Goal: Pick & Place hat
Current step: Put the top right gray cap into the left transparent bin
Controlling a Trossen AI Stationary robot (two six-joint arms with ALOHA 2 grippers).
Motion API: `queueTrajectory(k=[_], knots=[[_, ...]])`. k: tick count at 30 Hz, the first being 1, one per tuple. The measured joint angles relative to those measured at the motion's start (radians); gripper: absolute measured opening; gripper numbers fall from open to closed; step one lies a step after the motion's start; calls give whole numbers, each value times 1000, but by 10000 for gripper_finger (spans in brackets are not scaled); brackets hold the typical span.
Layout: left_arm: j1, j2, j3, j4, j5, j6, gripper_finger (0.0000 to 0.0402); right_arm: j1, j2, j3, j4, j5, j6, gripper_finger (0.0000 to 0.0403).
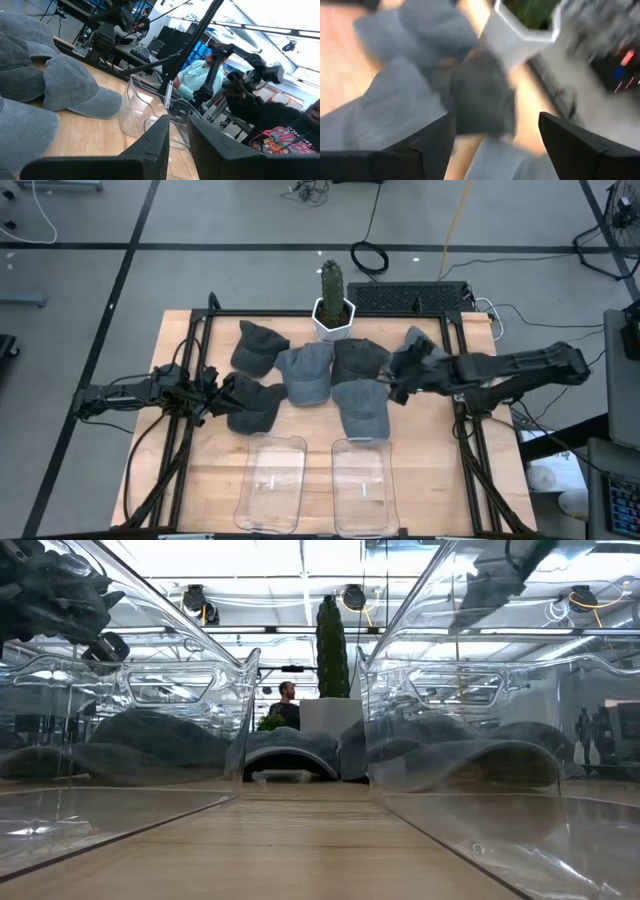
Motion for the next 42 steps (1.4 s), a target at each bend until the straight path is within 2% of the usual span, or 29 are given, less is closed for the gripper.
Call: queueTrajectory(k=[4,12,19,22,25,32,38,42], knots=[[0,0,0,0,0,0,76,-3,122,20,-101,-123,82,260],[0,0,0,1,0,0,76,14,245,-102,-61,-133,120,258],[0,0,0,1,0,0,76,-1,293,-223,125,-133,138,256],[0,0,0,1,0,0,76,-1,313,-268,214,-131,97,256],[0,0,0,1,0,0,76,-1,346,-292,229,-114,55,255],[0,0,0,1,0,0,76,3,361,-293,168,5,35,251],[0,0,0,1,0,0,76,16,355,-275,136,-21,66,251],[0,0,0,1,0,0,76,25,355,-273,150,71,33,251]])
